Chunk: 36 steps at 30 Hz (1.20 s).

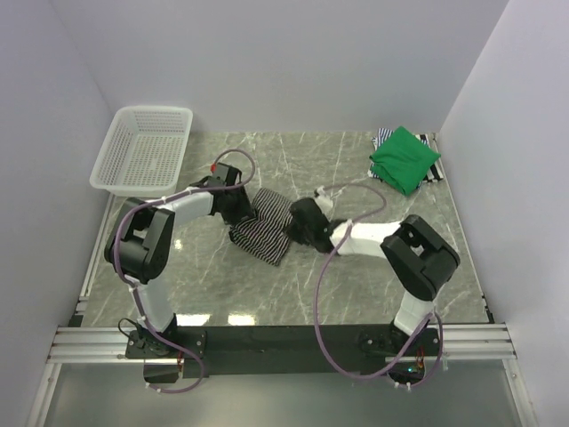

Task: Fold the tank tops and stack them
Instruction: Neatly place the folded tank top to the corner

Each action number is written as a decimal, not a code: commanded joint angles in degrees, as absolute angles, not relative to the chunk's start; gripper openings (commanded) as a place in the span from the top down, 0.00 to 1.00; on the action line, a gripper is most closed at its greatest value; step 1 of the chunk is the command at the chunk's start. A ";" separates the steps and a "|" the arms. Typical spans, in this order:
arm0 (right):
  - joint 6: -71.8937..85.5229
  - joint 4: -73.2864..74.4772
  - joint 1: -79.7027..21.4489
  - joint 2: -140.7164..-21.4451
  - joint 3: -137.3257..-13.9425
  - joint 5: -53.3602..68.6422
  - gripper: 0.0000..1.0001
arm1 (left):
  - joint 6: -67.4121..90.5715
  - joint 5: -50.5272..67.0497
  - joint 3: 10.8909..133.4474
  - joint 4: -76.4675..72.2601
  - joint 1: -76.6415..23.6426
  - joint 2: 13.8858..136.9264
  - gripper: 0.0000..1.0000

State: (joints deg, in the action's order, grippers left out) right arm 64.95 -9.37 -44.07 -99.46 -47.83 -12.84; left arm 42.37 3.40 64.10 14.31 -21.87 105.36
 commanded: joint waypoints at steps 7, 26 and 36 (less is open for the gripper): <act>32.47 22.74 -35.34 -108.36 -78.90 -17.39 1.00 | 37.27 4.65 75.85 27.69 -18.63 92.82 0.44; 4.58 43.50 -18.90 -126.56 -117.32 -34.36 1.00 | 34.19 12.48 63.20 21.71 -18.55 80.34 0.44; -5.44 44.30 -13.98 -125.60 -124.89 -37.79 1.00 | 34.01 16.17 60.56 19.86 -18.37 80.59 0.44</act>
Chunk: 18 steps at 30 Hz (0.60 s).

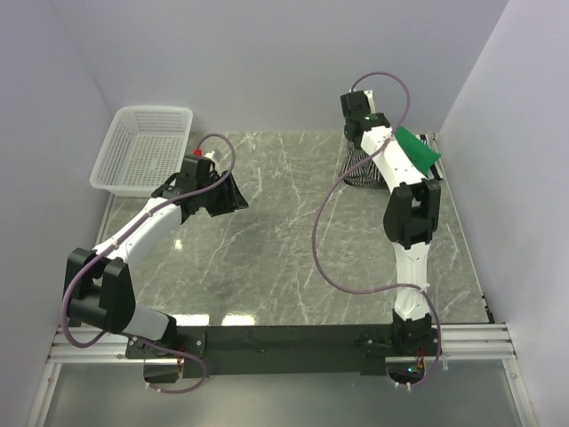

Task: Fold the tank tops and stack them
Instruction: Neatly place the folded tank top to the corner

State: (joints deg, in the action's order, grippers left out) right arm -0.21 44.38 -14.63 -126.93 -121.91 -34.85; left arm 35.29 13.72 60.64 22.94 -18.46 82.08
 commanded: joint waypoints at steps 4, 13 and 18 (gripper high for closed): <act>-6.85 43.77 -12.22 -124.11 -124.89 -37.18 1.00 | 34.10 17.22 60.38 19.69 -18.37 81.12 0.45; -4.93 42.02 -6.25 -119.54 -123.05 -28.14 1.00 | 34.28 18.46 60.38 19.34 -18.37 82.18 0.45; -0.98 40.69 -1.85 -118.21 -121.64 -21.90 1.00 | 34.28 18.90 60.29 19.25 -18.46 82.53 0.45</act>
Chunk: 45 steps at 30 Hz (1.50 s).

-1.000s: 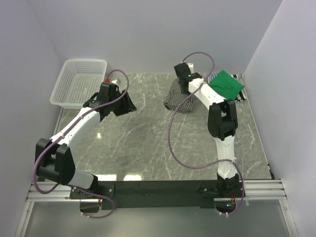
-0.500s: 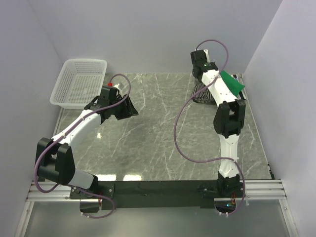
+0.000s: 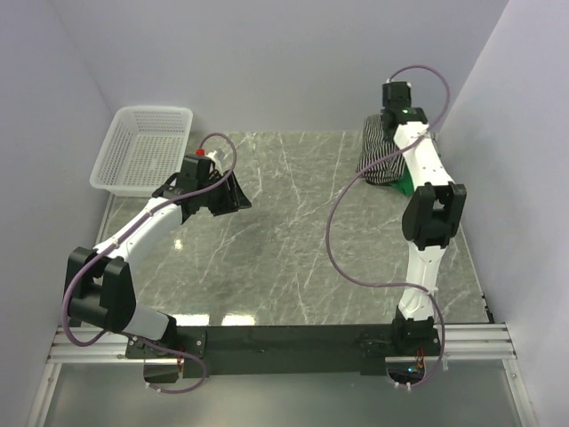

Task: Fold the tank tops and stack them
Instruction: Neatly place the folded tank top to the corner

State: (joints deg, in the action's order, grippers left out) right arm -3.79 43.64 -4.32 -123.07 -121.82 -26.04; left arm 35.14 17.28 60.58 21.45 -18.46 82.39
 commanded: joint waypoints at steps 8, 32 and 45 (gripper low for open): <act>6.14 35.87 5.52 -117.69 -114.45 -18.28 1.00 | 34.45 19.69 60.12 18.98 -18.37 83.14 0.45; 21.96 23.31 4.95 -95.56 -88.18 -15.64 0.13 | 34.10 19.43 60.47 18.89 -18.37 82.18 0.43; 32.07 8.52 -25.21 -58.74 -45.98 -14.68 0.07 | 32.52 13.54 59.16 20.74 -18.81 75.94 0.43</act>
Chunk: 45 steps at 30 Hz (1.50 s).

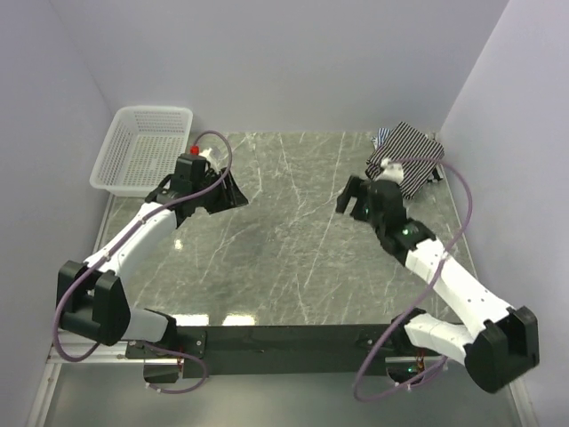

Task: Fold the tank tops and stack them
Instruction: Neatly place the folded tank top to the corner

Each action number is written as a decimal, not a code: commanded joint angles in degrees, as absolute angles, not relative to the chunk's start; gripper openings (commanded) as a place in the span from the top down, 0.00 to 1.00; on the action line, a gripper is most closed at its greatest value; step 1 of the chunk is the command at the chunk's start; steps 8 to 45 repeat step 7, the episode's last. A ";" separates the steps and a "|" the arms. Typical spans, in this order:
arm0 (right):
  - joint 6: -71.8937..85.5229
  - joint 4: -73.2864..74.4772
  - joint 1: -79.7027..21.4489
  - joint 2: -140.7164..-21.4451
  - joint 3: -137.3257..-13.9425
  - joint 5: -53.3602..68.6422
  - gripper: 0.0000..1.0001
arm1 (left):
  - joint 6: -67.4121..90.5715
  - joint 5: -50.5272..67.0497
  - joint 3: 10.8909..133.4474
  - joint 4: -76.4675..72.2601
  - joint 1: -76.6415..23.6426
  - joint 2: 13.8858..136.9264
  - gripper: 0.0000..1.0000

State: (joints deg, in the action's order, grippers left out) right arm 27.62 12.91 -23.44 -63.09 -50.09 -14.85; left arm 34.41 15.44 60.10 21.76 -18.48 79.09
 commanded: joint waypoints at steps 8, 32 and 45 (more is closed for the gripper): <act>31.03 9.05 -25.66 -51.07 -40.07 -18.80 0.02 | 31.99 11.87 58.27 19.51 -19.77 75.32 0.43; 31.03 9.05 -25.66 -51.07 -40.07 -18.80 0.02 | 31.99 11.87 58.27 19.51 -19.77 75.32 0.43; 31.03 9.05 -25.66 -51.07 -40.07 -18.80 0.02 | 31.99 11.87 58.27 19.51 -19.77 75.32 0.43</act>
